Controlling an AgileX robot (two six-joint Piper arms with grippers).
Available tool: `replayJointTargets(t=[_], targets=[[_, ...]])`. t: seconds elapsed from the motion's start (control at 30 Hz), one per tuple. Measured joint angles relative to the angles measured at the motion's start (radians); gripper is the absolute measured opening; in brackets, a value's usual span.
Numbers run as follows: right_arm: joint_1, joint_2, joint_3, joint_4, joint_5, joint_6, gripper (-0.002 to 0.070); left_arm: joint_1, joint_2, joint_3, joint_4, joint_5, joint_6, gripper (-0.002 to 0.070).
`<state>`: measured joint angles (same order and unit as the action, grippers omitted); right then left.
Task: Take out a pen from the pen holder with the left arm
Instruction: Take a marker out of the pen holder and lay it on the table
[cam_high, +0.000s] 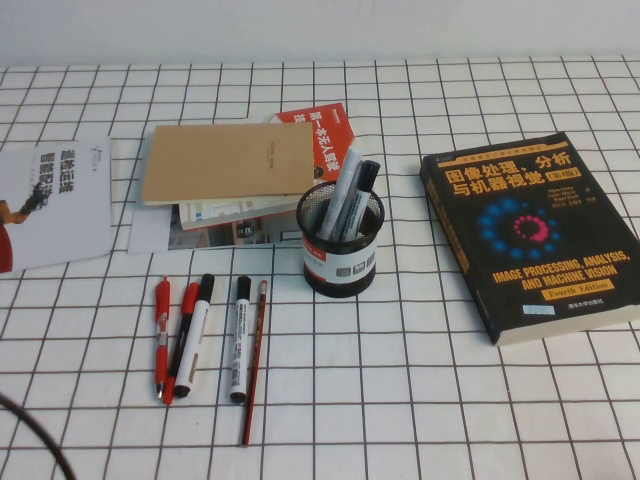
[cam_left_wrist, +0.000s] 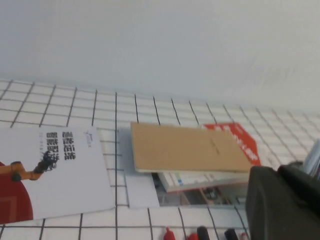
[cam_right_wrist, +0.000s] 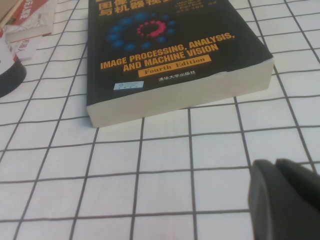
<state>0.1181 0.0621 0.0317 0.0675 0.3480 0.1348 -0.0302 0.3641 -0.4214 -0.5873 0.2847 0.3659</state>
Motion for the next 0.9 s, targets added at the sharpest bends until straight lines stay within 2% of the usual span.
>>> replayJointTargets(t=[0.13,0.3,0.4,0.53,0.73,0.9], targets=[[0.0,0.0,0.0,0.0,0.0,0.0,-0.0016,0.0,0.221,-0.129,-0.102,0.116,0.232,-0.0001],[0.0,0.0,0.0,0.0,0.0,0.0,-0.0016,0.0,0.503,-0.285,-0.339,0.235,0.566,-0.0001],[0.0,0.0,0.0,0.0,0.0,0.0,-0.0016,0.0,0.658,-0.365,-0.435,0.273,0.686,-0.0001],[0.0,0.0,0.0,0.0,0.0,0.0,-0.0016,-0.044,0.829,-0.477,-0.465,0.278,0.764,-0.0001],[0.0,0.0,0.0,0.0,0.0,0.0,-0.0016,-0.172,1.032,-0.642,-0.475,0.265,0.813,-0.0001],[0.0,0.0,0.0,0.0,0.0,0.0,-0.0016,-0.247,1.206,-0.776,-0.475,0.267,0.857,0.0003]])
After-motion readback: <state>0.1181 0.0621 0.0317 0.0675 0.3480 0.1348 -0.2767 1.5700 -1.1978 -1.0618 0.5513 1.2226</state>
